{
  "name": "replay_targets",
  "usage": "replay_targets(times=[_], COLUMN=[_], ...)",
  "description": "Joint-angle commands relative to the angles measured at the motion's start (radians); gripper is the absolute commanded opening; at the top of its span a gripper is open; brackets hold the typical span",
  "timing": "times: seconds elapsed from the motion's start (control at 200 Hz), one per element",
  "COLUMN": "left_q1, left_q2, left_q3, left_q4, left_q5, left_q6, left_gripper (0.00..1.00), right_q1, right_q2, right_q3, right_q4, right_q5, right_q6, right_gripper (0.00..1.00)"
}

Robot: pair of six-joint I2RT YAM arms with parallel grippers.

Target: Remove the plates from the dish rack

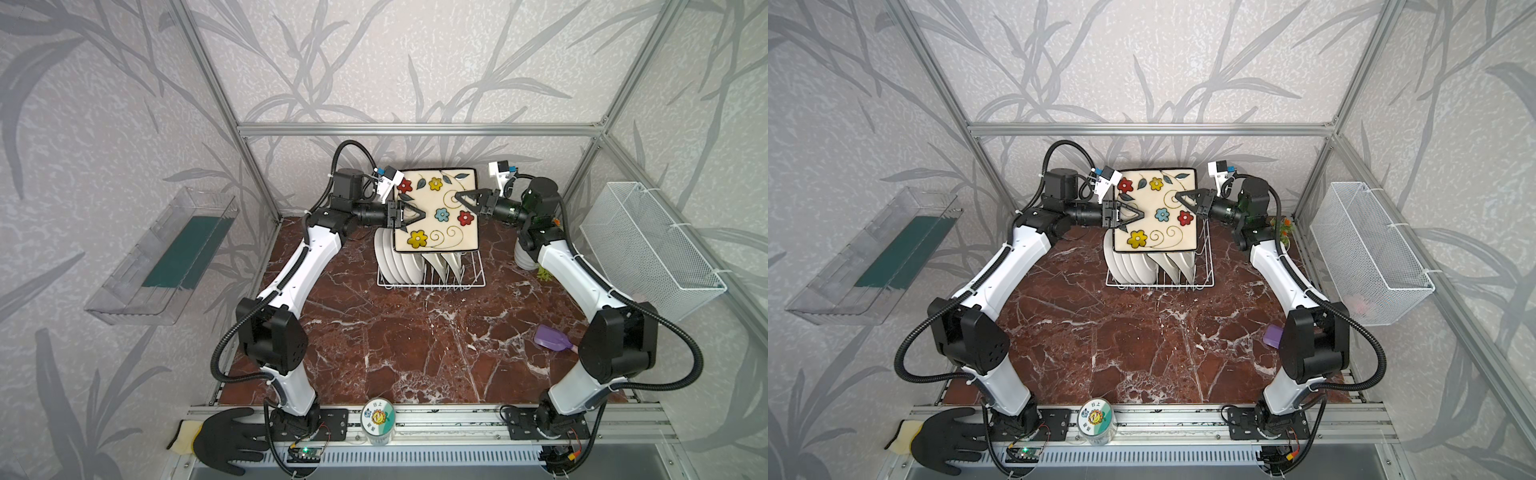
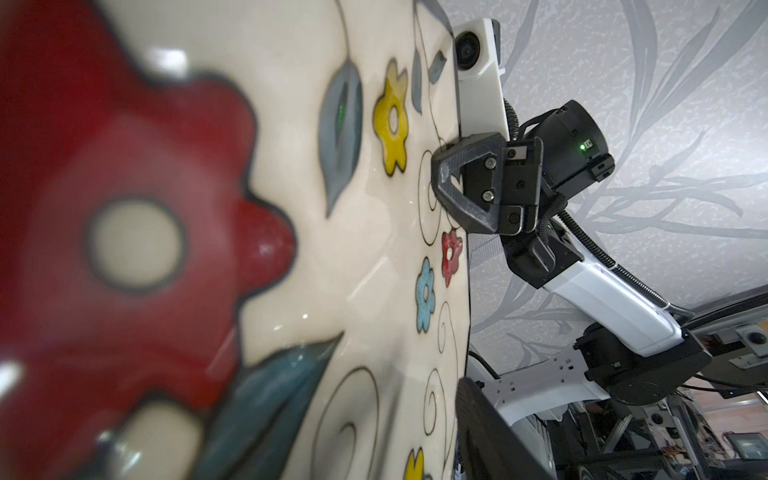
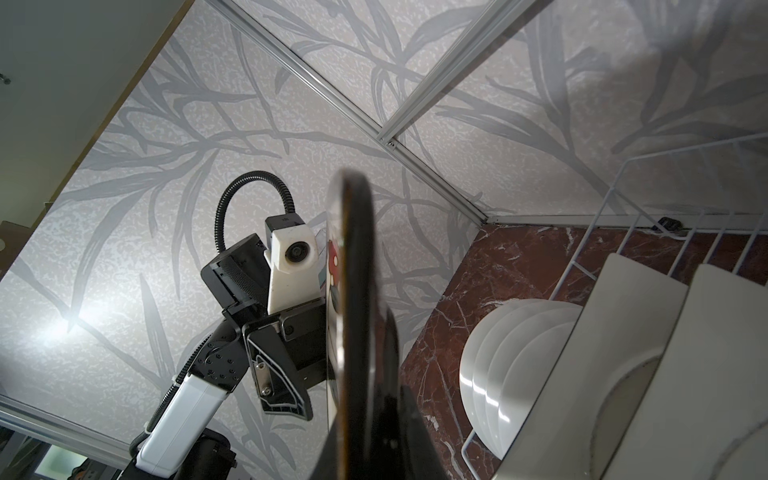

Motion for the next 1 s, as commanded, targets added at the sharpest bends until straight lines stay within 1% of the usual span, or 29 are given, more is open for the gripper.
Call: replay_targets(times=[0.0, 0.305, 0.415, 0.495, 0.585, 0.64, 0.66, 0.82, 0.92, 0.995], left_q1=[0.002, 0.002, 0.002, 0.002, 0.002, 0.002, 0.002, 0.003, 0.005, 0.011], left_q2=[-0.017, -0.028, -0.027, -0.031, -0.034, -0.034, -0.034, -0.035, -0.040, -0.049], left_q3=[0.009, -0.023, -0.027, -0.030, -0.030, -0.031, -0.031, -0.032, -0.039, -0.053], left_q4=[-0.001, 0.094, 0.100, 0.104, 0.105, 0.105, 0.105, 0.107, 0.122, 0.165], left_q5=[0.013, 0.025, 0.026, 0.027, 0.026, 0.024, 0.024, 0.019, 0.013, 0.016], left_q6=[0.010, -0.053, -0.057, -0.059, -0.060, -0.062, -0.062, -0.069, -0.083, -0.112], left_gripper=[0.51, 0.34, 0.28, 0.21, 0.12, 0.04, 0.00, 0.00, 0.00, 0.00], right_q1=[0.001, 0.001, 0.001, 0.001, 0.001, 0.001, 0.000, 0.001, 0.001, 0.000], right_q2=[-0.022, -0.024, -0.024, -0.022, -0.018, -0.017, -0.015, -0.010, -0.013, -0.021], right_q3=[0.020, 0.007, 0.005, 0.003, 0.002, 0.001, 0.000, -0.004, -0.004, -0.008], right_q4=[0.152, 0.156, 0.156, 0.153, 0.152, 0.153, 0.153, 0.143, 0.115, 0.072], right_q5=[-0.026, -0.028, -0.027, -0.026, -0.024, -0.023, -0.022, -0.020, -0.011, 0.011], right_q6=[0.034, 0.030, 0.029, 0.025, 0.026, 0.026, 0.026, 0.026, 0.008, -0.019], right_gripper=[0.00, 0.00, 0.00, 0.00, 0.00, 0.03, 0.04, 0.17, 0.33, 0.47])
